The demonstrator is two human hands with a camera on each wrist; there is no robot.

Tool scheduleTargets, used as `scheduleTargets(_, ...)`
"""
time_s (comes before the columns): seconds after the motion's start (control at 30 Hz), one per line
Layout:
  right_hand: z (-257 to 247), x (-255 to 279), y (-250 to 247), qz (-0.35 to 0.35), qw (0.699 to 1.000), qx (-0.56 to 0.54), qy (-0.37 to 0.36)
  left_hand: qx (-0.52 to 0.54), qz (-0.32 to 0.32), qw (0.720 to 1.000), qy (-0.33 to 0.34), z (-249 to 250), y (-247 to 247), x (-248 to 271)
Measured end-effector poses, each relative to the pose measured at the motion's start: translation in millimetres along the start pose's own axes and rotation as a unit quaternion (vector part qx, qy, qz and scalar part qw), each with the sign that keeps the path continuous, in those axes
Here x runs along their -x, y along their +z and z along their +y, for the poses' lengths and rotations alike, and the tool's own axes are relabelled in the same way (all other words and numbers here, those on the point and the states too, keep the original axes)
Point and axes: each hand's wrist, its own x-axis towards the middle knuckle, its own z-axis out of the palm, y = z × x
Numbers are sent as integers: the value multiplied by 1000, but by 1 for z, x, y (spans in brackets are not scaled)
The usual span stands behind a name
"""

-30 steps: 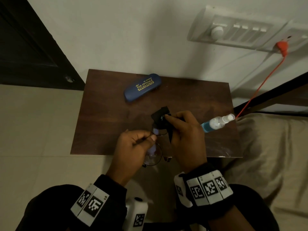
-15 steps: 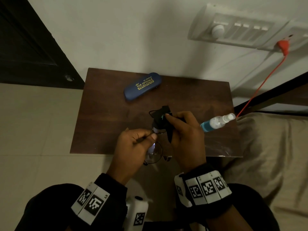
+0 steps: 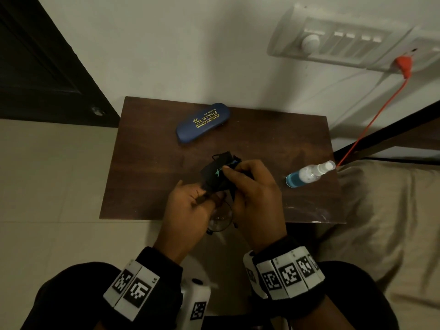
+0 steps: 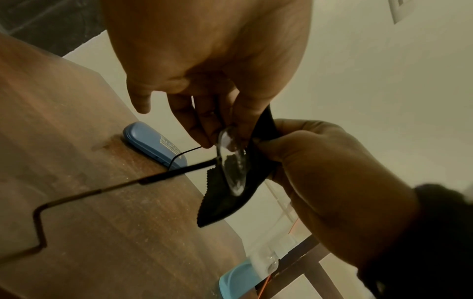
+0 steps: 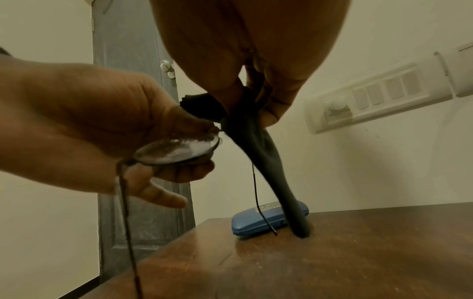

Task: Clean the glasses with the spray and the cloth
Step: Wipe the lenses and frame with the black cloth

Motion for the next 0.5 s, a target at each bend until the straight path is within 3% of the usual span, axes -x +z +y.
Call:
scheduleTargets(0.17, 12, -5, -4, 17, 998, 26, 46, -4, 2, 1000, 12, 0, -2, -1)
scheduleTargets(0.5, -9, 10, 3, -7, 1000, -1, 0, 28, 13, 999, -28, 0, -3, -1)
